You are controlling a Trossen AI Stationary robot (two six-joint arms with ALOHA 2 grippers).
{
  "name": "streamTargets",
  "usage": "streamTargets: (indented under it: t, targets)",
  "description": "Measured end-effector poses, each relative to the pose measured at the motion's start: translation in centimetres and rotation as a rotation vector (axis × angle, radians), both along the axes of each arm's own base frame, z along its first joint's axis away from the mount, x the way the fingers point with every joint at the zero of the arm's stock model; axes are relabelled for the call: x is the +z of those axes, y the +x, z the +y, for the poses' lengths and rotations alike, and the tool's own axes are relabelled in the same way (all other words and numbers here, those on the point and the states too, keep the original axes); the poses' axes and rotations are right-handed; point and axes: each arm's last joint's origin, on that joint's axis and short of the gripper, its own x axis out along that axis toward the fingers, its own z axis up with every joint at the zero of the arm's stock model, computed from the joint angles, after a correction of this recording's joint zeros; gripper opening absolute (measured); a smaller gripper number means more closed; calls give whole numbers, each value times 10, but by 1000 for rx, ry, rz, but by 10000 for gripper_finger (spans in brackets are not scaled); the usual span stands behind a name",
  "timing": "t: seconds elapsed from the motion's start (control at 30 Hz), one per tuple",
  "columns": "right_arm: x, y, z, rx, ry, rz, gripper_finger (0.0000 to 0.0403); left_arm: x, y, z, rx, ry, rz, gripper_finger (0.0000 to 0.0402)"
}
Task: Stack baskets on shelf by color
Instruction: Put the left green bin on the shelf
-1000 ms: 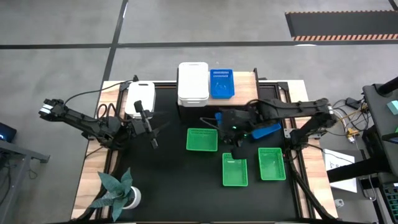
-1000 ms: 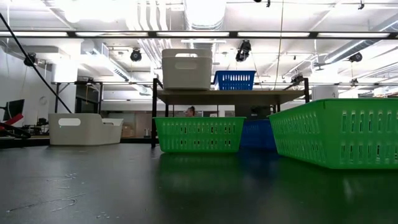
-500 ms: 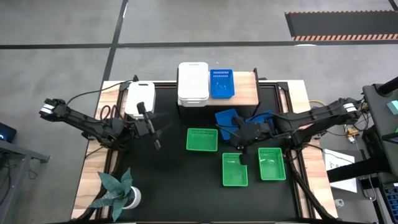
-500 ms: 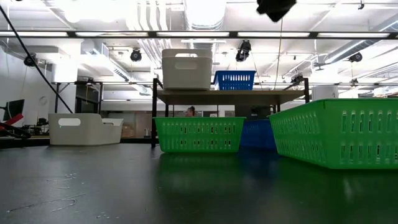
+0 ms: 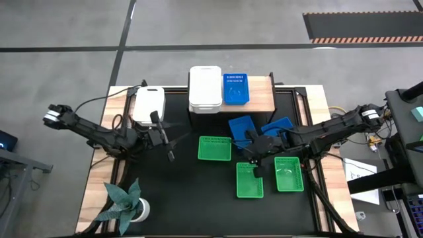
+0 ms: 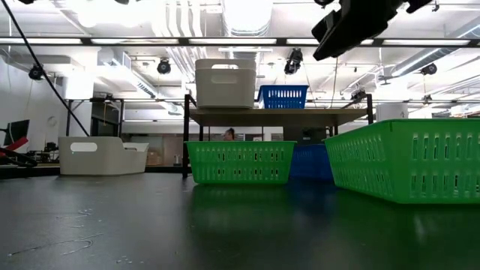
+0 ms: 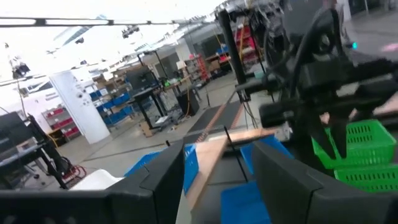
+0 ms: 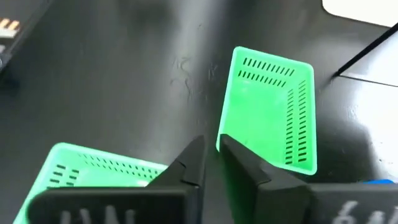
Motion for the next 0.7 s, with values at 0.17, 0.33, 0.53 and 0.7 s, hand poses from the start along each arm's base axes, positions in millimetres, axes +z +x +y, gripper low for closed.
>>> streamTargets:
  t: [0.17,0.33,0.53,0.7]
  targets:
    - [-9,7,1,43,-100,34,109,-1,6,-2,1,10,14,170]
    - [-19,27,-2,124,-217,139,161,0,6,-2,1,10,11,170]
    - [-37,55,-5,328,-422,292,183,0,6,-2,1,10,12,170]
    - [-50,77,-13,410,-510,397,177,-1,7,-2,1,12,17,170]
